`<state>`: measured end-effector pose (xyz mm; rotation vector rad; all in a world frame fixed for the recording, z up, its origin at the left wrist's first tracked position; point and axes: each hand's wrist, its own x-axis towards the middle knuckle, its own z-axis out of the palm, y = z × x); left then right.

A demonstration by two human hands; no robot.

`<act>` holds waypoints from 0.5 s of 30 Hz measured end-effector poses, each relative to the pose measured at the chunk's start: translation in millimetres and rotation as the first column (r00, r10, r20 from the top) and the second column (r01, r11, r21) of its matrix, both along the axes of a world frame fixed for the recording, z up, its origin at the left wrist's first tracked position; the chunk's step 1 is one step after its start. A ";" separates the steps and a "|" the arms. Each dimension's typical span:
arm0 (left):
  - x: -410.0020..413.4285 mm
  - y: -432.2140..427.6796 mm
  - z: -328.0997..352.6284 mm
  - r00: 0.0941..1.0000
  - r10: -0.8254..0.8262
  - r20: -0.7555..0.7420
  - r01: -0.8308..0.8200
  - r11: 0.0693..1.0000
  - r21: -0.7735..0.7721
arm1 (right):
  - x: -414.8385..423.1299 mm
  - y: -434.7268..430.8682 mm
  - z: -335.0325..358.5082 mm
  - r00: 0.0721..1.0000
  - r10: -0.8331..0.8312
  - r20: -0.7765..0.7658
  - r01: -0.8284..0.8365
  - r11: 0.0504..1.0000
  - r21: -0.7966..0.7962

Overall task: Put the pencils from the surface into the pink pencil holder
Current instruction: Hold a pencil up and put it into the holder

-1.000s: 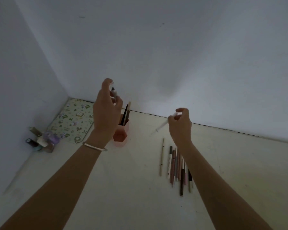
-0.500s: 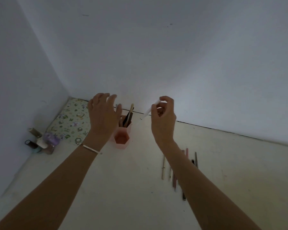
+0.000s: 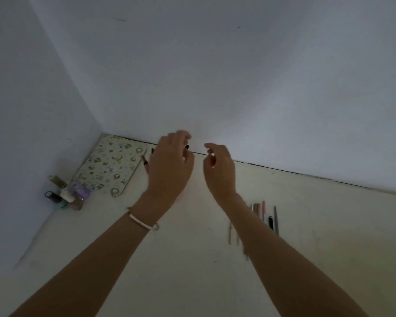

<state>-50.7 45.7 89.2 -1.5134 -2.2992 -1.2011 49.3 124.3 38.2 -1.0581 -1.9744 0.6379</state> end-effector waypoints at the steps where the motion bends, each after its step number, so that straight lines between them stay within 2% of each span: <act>1: 16.2 5.4 -7.4 0.999 -0.034 0.042 0.037 0.998 -0.057 | 12.2 8.1 5.9 0.998 -0.049 -0.032 0.049 0.999 -0.021; 3: 47.9 17.0 -30.7 0.985 -0.064 0.158 0.108 0.952 -0.286 | 38.3 22.8 15.7 0.992 -0.117 -0.054 0.113 0.991 -0.075; 5: 78.4 26.3 -58.1 0.965 -0.041 0.259 0.176 0.833 -0.524 | 67.2 34.0 21.9 0.984 -0.165 -0.059 0.158 0.982 -0.106; 7: 102.8 29.9 -84.3 0.961 -0.028 0.276 0.214 0.707 -0.674 | 93.2 39.6 23.7 0.977 -0.203 -0.061 0.194 0.973 -0.124; 10: 128.8 29.6 -114.0 0.972 -0.050 0.229 0.212 0.609 -0.765 | 123.8 39.3 21.5 0.972 -0.234 -0.022 0.230 0.965 -0.126; 13: 139.1 28.5 -129.9 0.977 -0.076 0.198 0.204 0.592 -0.780 | 144.5 33.6 13.7 0.970 -0.242 0.016 0.242 0.960 -0.140; 15: 137.7 28.5 -130.2 0.970 -0.069 0.233 0.228 0.591 -0.774 | 153.3 28.5 5.2 0.971 -0.235 0.035 0.238 0.958 -0.158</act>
